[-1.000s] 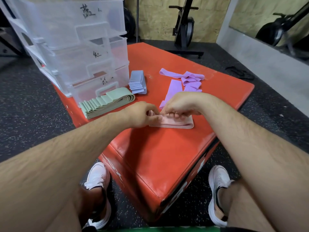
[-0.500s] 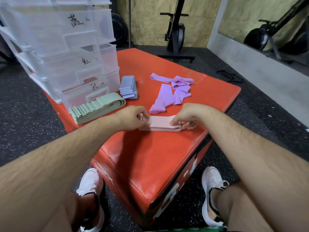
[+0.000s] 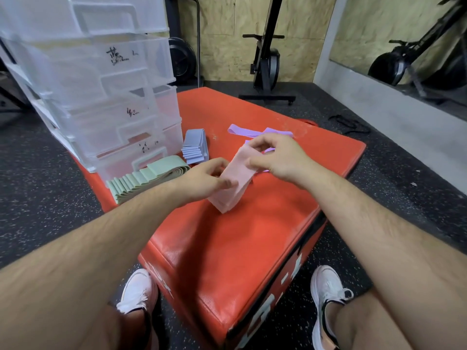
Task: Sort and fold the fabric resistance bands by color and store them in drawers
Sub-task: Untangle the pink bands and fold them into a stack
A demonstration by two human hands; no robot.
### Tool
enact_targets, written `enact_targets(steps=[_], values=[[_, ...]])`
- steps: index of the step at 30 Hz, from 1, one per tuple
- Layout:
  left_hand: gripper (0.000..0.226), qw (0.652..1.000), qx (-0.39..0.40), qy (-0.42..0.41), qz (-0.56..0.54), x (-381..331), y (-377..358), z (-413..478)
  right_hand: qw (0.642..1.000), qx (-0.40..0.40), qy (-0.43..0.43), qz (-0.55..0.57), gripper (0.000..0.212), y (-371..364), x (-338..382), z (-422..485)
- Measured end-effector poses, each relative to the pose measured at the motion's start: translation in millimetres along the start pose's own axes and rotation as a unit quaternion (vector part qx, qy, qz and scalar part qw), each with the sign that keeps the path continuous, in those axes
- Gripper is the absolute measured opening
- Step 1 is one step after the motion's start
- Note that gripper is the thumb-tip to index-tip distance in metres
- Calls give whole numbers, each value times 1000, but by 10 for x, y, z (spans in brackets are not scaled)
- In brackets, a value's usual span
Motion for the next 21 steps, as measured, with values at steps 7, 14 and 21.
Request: enact_targets(steps=[7,14,21], values=[[11,982,-75,38,-167,-20,104,95,960,-33,-143,240,57,-341,-262,154],[15,964,-114,84,-224,39,162,223,949,9,-154,275,28,-597,-240,254],[56,953,-171,130,-214,153,271,395,953,-37,-159,256,34,-675,-321,621]])
Point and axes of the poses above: each hand's wrist, its own z-axis towards the middle knuckle, its own y-axis out of the back of the hand, x = y × z, the point moved 8 cm from there along z, towards the middle knuckle, and after that the axes turned 6 degrees about -x, right-handed, at the moved point
